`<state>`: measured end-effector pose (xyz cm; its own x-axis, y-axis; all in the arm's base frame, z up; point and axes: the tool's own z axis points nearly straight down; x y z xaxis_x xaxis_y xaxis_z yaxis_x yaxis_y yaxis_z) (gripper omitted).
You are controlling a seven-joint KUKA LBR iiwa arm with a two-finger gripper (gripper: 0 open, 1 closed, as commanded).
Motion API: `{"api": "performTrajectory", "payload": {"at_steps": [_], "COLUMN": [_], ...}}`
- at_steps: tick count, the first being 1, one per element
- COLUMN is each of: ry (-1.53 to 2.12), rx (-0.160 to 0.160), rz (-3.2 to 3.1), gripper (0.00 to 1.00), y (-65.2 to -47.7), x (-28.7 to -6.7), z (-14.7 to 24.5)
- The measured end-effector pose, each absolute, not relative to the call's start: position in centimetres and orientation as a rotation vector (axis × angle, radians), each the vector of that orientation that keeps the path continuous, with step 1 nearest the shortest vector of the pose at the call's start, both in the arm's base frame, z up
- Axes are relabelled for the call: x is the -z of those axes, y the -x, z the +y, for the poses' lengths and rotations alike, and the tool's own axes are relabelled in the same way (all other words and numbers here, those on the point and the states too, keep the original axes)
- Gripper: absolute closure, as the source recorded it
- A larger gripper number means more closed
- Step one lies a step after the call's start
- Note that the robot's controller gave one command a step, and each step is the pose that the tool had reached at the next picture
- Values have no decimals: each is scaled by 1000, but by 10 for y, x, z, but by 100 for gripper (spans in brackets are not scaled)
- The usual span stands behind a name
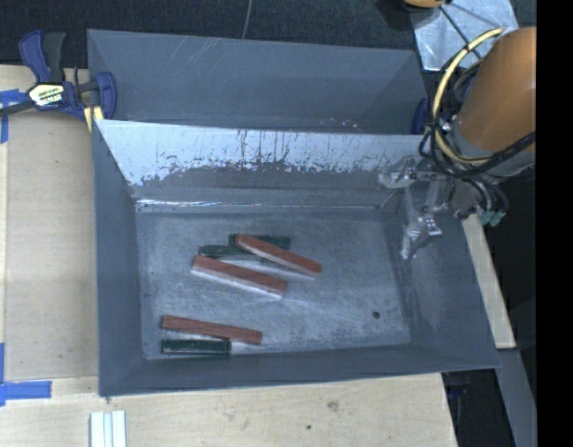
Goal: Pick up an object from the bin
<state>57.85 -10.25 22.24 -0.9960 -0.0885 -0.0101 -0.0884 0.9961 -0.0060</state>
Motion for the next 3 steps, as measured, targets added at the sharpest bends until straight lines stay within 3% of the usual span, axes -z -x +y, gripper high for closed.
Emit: {"api": "performTrajectory", "payload": {"at_steps": [1,2,3], "ry": [233,403,403], "rx": [-1,1,2], "rz": [3129,3103,3103], "gripper": [0,100,100], "y": [-555,-579,-579], "x": [-179,-80,-80], "z": [-60,-15,-15]}}
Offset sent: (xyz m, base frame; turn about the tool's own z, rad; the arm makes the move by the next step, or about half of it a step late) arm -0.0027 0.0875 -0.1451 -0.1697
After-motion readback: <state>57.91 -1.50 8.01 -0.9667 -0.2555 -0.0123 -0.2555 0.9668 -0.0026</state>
